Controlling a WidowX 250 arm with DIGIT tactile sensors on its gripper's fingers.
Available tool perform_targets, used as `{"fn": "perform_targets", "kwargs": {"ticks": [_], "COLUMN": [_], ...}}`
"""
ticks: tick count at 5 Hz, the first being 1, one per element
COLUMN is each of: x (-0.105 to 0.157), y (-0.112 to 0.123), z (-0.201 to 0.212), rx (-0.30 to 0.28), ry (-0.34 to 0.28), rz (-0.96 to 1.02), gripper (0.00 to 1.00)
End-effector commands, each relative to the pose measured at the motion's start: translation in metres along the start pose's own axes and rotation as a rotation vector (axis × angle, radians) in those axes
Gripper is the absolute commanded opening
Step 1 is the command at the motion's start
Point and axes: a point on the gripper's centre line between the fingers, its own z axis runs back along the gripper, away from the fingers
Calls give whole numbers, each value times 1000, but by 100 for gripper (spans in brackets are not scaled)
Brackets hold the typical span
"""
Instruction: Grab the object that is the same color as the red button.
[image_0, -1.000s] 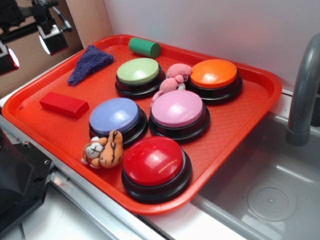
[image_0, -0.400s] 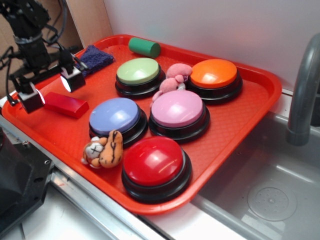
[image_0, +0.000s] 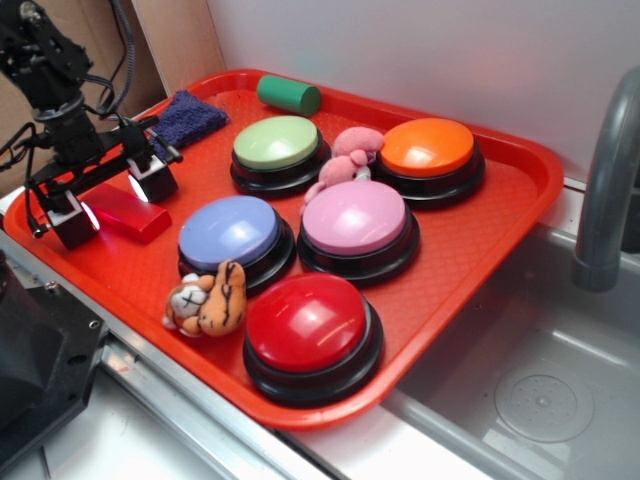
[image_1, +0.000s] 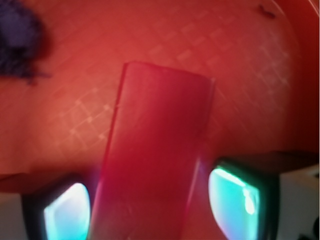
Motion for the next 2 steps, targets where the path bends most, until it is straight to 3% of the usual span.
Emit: {"fn": "perform_targets", "kwargs": {"ticks": [1,2], "x": [0,4], "y": [6,-2], "z": [7,27], "rx": [22,52], "ry": [-38,-27], "rz": [-59,-265], "gripper": [0,0]}}
